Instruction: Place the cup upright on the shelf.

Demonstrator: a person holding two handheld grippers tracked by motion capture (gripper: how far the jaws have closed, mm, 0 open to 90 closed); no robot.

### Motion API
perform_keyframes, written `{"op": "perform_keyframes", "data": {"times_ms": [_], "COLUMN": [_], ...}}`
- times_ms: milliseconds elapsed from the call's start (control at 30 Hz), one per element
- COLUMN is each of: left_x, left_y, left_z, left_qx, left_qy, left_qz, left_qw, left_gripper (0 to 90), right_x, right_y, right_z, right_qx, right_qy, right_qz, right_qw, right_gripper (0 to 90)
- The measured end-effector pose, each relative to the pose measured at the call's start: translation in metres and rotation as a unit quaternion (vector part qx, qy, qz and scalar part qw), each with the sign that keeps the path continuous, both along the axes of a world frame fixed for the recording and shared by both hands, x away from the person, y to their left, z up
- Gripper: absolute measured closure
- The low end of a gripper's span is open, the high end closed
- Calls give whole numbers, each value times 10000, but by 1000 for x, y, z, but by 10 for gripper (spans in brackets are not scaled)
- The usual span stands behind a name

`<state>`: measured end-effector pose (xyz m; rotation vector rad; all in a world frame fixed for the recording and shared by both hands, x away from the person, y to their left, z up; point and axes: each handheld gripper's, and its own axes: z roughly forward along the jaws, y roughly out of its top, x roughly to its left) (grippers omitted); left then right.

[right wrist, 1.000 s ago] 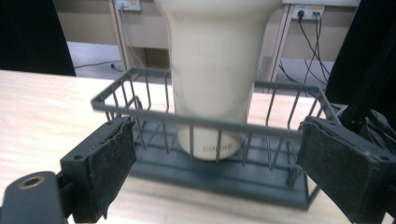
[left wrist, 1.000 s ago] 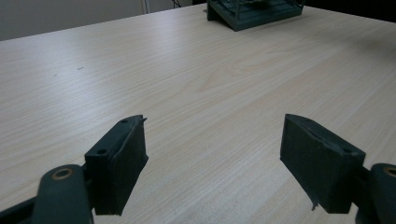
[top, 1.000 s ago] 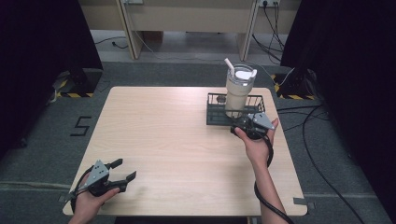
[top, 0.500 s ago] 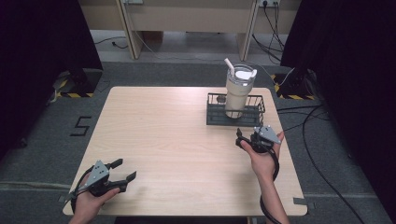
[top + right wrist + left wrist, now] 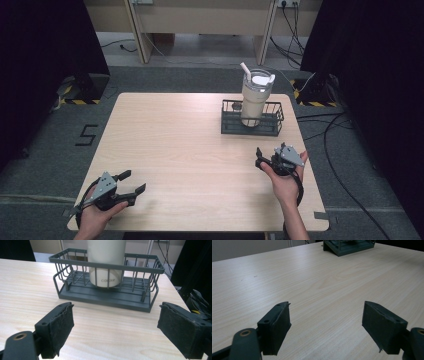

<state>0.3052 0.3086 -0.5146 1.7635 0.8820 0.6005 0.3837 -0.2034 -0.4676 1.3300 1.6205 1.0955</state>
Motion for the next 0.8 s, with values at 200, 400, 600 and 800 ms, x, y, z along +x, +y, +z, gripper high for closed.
{"op": "perform_keyframes", "data": {"times_ms": [200,400,600,800], "left_x": [0,0,1,1], "left_y": [0,0,-1,-3], "left_z": [0,0,1,1], "left_qx": [8,9,-10,-58], "left_qy": [-1,-23,-34,-49], "left_qz": [-11,-6,-17,-56], "left_qw": [10000,10000,10000,10000], "left_gripper": [218,219,219,219], "right_x": [-11,-17,-20,-26], "right_y": [-1,0,-2,-4], "right_z": [-4,-9,-10,-10], "right_qx": [9,118,156,329], "right_qy": [-36,-194,-251,-263], "right_qz": [42,33,19,-145], "right_qw": [10000,9997,9996,9990], "right_gripper": [135,149,153,158]}}
